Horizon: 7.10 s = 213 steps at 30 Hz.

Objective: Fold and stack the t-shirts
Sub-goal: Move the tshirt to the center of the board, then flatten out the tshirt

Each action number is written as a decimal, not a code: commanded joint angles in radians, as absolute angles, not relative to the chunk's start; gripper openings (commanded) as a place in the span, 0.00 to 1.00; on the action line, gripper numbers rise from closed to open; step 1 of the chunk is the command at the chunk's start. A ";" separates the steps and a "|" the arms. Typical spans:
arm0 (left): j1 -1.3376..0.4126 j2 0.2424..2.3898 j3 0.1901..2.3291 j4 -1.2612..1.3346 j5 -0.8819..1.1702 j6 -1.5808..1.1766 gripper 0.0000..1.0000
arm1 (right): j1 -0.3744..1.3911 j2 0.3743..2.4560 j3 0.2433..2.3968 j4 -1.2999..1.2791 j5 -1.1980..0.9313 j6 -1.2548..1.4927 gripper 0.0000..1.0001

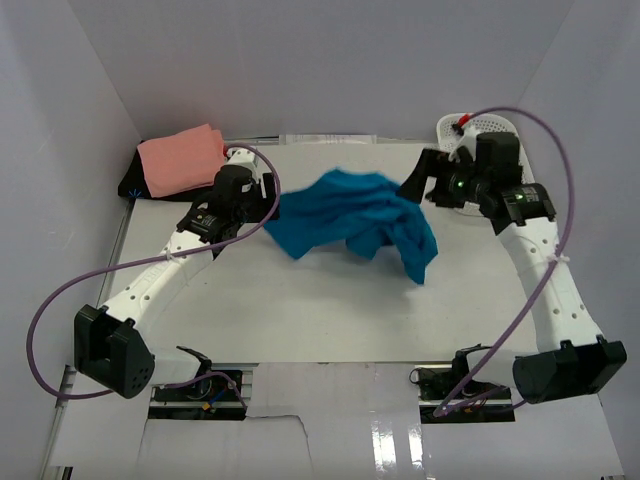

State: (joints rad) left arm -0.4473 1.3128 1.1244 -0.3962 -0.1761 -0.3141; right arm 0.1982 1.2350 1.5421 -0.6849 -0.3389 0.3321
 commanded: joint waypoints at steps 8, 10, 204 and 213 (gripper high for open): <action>-0.434 1.262 1.129 -0.423 -0.341 -0.348 0.82 | 0.256 1.193 1.282 -0.813 -0.161 0.250 0.90; -0.434 1.282 1.131 -0.423 -0.304 -0.341 0.83 | 0.306 1.201 1.263 -0.801 -0.155 0.247 0.91; -0.841 1.364 1.081 -0.723 -0.509 -0.411 0.80 | 0.577 2.349 2.082 -0.689 -0.057 0.166 0.09; -0.842 1.390 1.098 -0.718 -0.497 -0.350 0.79 | 0.566 2.223 2.089 -0.727 -0.005 0.158 0.08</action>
State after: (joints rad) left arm -0.8455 1.3861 1.0870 -0.7322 -0.5060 -0.3882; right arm 0.5758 2.3440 2.0533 -0.7105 -0.0341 0.1669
